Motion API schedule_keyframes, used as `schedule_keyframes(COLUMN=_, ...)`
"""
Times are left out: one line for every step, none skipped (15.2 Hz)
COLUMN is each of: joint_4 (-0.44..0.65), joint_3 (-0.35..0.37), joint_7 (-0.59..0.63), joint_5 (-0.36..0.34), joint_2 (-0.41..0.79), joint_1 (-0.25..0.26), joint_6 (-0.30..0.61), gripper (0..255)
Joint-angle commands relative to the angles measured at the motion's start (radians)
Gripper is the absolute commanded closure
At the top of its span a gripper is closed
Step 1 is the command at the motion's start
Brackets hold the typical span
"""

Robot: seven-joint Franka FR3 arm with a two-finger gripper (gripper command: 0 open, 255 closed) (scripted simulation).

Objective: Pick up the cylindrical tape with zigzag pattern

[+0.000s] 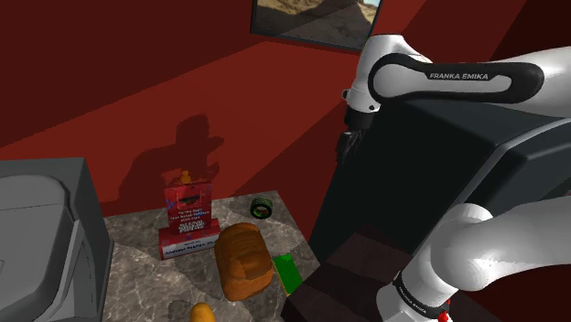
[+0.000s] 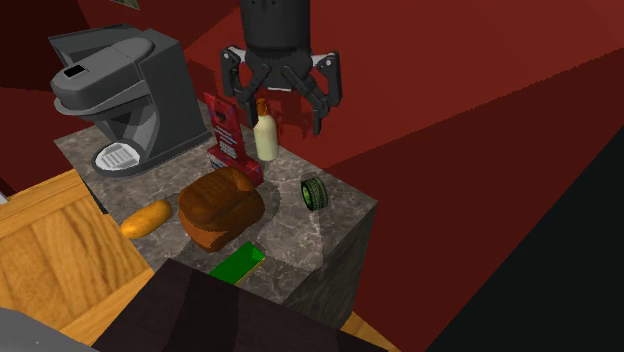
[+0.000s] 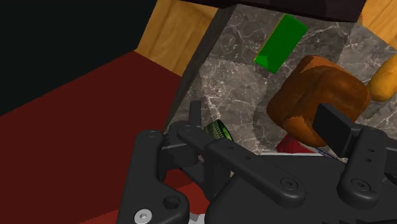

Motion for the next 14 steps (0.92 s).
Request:
schedule_keyframes(joint_4=-0.021, joint_3=-0.003, joint_7=-0.009, joint_5=-0.001, joint_2=0.058, joint_1=0.006, joint_6=0.085, gripper=0)
schedule_keyframes(joint_4=-0.029, joint_3=-0.005, joint_7=-0.015, joint_5=-0.003, joint_2=0.085, joint_1=0.009, joint_6=0.123, gripper=0)
schedule_keyframes(joint_4=-0.036, joint_3=-0.007, joint_7=-0.021, joint_5=-0.004, joint_2=0.114, joint_1=0.011, joint_6=0.16, gripper=0)
schedule_keyframes(joint_4=-0.041, joint_3=-0.009, joint_7=-0.027, joint_5=-0.005, joint_2=0.144, joint_1=0.014, joint_6=0.197, gripper=0)
schedule_keyframes(joint_4=-0.045, joint_3=-0.011, joint_7=-0.033, joint_5=-0.005, joint_2=0.175, joint_1=0.016, joint_6=0.234, gripper=0)
schedule_keyframes(joint_4=-0.047, joint_3=-0.013, joint_7=-0.039, joint_5=-0.006, joint_2=0.208, joint_1=0.019, joint_6=0.271, gripper=0)
schedule_keyframes(joint_4=-0.048, joint_3=-0.015, joint_7=-0.045, joint_5=-0.006, joint_2=0.242, joint_1=0.021, joint_6=0.307, gripper=0)
schedule_keyframes(joint_4=-0.047, joint_3=-0.016, joint_7=-0.051, joint_5=-0.006, joint_2=0.276, joint_1=0.024, joint_6=0.343, gripper=0)
schedule_keyframes(joint_4=-0.045, joint_3=-0.018, joint_7=-0.057, joint_5=-0.006, joint_2=0.312, joint_1=0.026, joint_6=0.378, gripper=0)
schedule_keyframes(joint_4=-0.041, joint_3=-0.019, joint_7=-0.063, joint_5=-0.005, joint_2=0.348, joint_1=0.028, joint_6=0.412, gripper=0)
schedule_keyframes(joint_4=-0.036, joint_3=-0.02, joint_7=-0.069, joint_5=-0.004, joint_2=0.386, joint_1=0.031, joint_6=0.446, gripper=0)
schedule_keyframes(joint_4=-0.029, joint_3=-0.021, joint_7=-0.076, joint_5=-0.003, joint_2=0.423, joint_1=0.033, joint_6=0.479, gripper=0)
schedule_keyframes(joint_4=-0.02, joint_3=-0.021, joint_7=-0.082, joint_5=-0.002, joint_2=0.462, joint_1=0.035, joint_6=0.511, gripper=0)
schedule_keyframes(joint_4=-0.01, joint_3=-0.021, joint_7=-0.089, joint_5=0.0, joint_2=0.501, joint_1=0.037, joint_6=0.542, gripper=0)
